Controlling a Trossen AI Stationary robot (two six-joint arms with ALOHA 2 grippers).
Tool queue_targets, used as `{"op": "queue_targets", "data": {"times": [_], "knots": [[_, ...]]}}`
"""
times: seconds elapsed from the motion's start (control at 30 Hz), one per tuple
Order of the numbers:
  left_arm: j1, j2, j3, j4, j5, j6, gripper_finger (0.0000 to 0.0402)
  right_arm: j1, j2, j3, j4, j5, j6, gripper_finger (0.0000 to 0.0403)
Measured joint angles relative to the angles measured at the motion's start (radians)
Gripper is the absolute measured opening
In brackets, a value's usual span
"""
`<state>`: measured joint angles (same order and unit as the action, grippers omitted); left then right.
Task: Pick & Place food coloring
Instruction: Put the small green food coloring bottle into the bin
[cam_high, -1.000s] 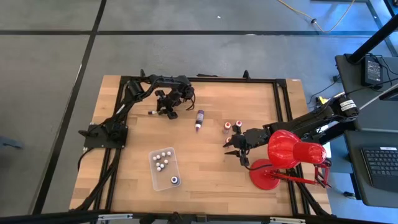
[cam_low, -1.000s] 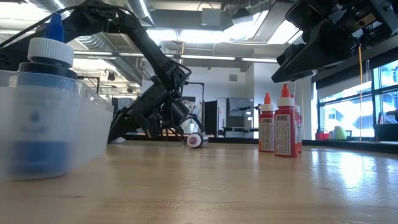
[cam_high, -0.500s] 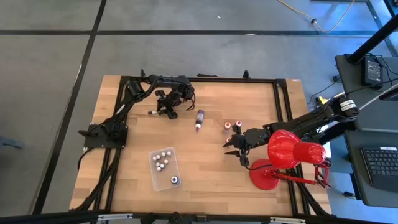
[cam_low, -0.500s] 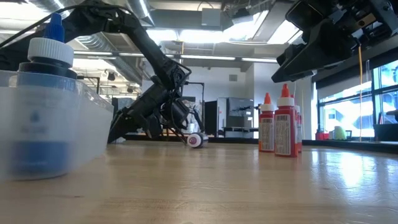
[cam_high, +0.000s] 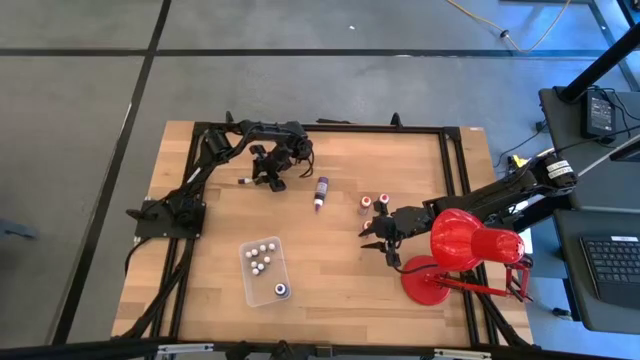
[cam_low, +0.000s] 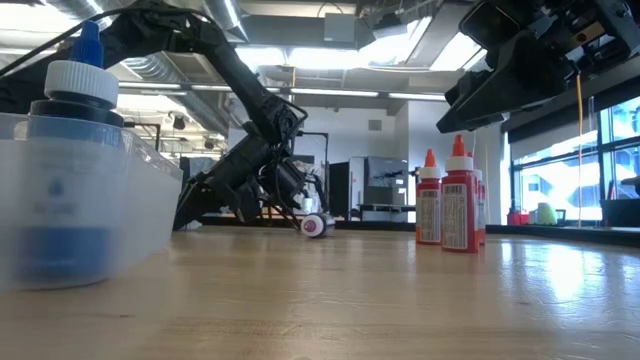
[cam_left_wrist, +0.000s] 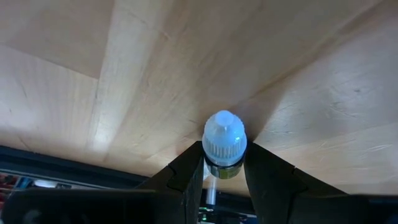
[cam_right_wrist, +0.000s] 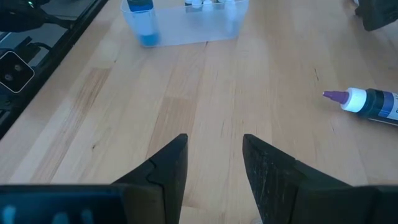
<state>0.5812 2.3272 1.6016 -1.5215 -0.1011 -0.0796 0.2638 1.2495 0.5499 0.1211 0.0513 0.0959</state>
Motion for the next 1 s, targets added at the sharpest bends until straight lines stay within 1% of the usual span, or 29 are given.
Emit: {"op": "queue_targets", "data": {"times": [0.5, 0.8, 1.0], "knots": [[-0.006, 0.000, 0.032, 0.001, -0.018, -0.013, 0.0108, 0.000, 0.000, 0.000, 0.000, 0.000, -0.003, 0.0157], [-0.012, 0.000, 0.032, -0.001, -0.017, 0.012, 0.0070, 0.000, 0.000, 0.000, -0.001, 0.000, -0.003, 0.0157], [-0.037, -0.025, 0.032, 0.005, -0.054, 0.007, 0.0070, 0.000, 0.000, 0.000, -0.001, 0.000, -0.003, 0.0157]]}}
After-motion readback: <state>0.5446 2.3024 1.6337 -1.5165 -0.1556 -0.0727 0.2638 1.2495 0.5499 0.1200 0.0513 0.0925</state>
